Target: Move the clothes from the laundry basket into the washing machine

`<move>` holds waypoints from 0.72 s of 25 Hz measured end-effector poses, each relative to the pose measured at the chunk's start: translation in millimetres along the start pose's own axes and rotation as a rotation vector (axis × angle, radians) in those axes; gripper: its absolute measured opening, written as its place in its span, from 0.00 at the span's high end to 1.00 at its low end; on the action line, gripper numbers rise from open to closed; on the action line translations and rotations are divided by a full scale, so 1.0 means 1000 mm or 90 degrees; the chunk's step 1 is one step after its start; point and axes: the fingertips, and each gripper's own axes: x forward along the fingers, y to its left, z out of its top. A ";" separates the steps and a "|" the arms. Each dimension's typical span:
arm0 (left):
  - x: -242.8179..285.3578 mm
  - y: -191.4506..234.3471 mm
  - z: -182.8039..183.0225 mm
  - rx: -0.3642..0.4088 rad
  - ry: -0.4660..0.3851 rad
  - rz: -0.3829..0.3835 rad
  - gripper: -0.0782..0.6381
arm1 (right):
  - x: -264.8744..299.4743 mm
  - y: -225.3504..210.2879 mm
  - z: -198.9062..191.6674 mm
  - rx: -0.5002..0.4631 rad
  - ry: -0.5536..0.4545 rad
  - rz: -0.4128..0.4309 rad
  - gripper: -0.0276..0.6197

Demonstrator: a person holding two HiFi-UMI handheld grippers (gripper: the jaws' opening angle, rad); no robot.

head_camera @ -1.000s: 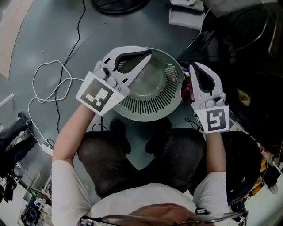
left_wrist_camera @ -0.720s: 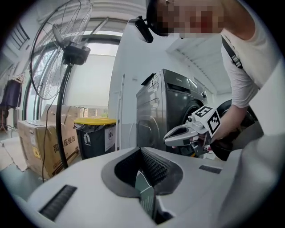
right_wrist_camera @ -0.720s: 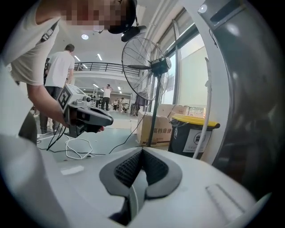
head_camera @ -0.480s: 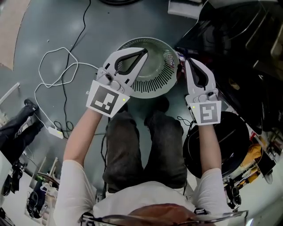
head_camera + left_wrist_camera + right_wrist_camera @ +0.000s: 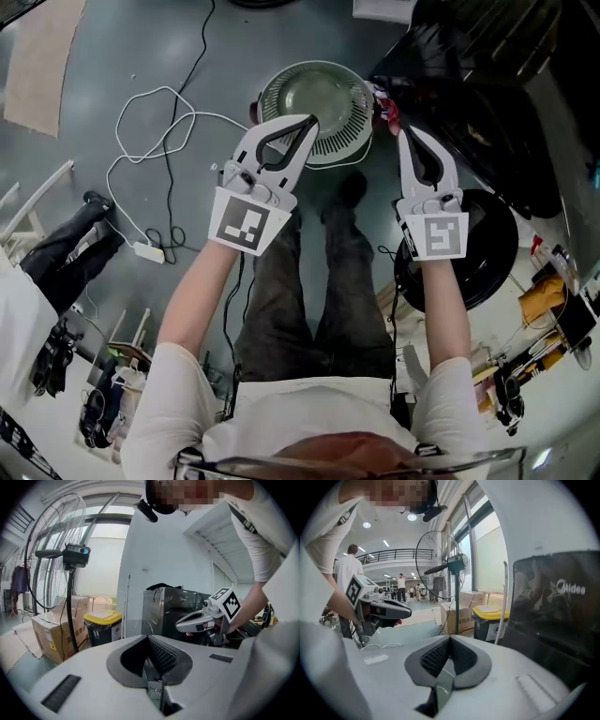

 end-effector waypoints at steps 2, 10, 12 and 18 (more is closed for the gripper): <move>-0.016 -0.003 0.018 0.010 0.015 0.012 0.88 | -0.012 0.007 0.018 0.002 0.010 -0.003 0.94; -0.069 -0.022 0.093 -0.017 -0.005 0.024 0.88 | -0.061 0.028 0.087 0.015 0.005 -0.022 0.94; -0.079 -0.029 0.121 -0.019 -0.011 0.025 0.88 | -0.078 0.027 0.115 0.013 -0.005 -0.026 0.94; -0.113 -0.049 0.193 -0.023 -0.021 0.025 0.88 | -0.122 0.023 0.189 0.013 -0.027 -0.040 0.94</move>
